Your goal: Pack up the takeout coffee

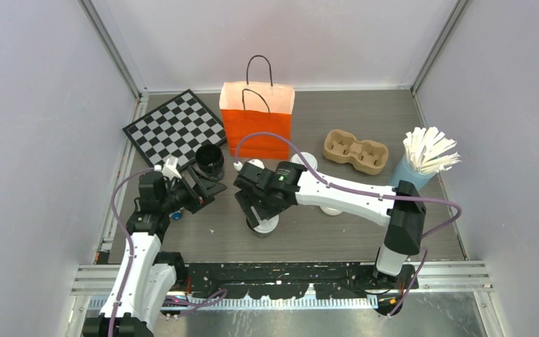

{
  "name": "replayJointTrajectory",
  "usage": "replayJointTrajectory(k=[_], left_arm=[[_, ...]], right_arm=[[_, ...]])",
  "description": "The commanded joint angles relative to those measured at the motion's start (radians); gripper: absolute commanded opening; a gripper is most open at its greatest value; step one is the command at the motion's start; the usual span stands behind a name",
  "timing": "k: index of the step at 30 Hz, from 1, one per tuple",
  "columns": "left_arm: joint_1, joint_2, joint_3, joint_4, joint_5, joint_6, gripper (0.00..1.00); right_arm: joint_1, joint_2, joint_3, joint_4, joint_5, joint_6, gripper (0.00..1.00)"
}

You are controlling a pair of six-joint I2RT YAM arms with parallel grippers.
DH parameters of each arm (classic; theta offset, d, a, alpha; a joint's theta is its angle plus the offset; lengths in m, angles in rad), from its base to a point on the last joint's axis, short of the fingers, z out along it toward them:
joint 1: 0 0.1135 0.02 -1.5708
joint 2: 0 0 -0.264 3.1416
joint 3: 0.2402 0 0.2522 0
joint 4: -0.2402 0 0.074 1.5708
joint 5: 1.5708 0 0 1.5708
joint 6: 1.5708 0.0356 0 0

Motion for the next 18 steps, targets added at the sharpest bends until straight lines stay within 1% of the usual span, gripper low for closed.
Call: replayJointTrajectory(k=[1, 10, 18], left_arm=[[0.007, 0.022, -0.033, 0.133, 0.090, -0.057, 0.84], [0.007, 0.028, -0.065, 0.161, 0.117, -0.050, 0.81], [0.007, 0.033, -0.077, 0.166, 0.138, -0.052, 0.79]], right_arm=[[-0.008, 0.038, 0.103, -0.086, -0.056, -0.034, 0.66], [-0.028, 0.121, 0.180, -0.158, -0.091, -0.064, 0.67], [-0.063, 0.159, 0.203, -0.162, -0.134, -0.091, 0.69]])
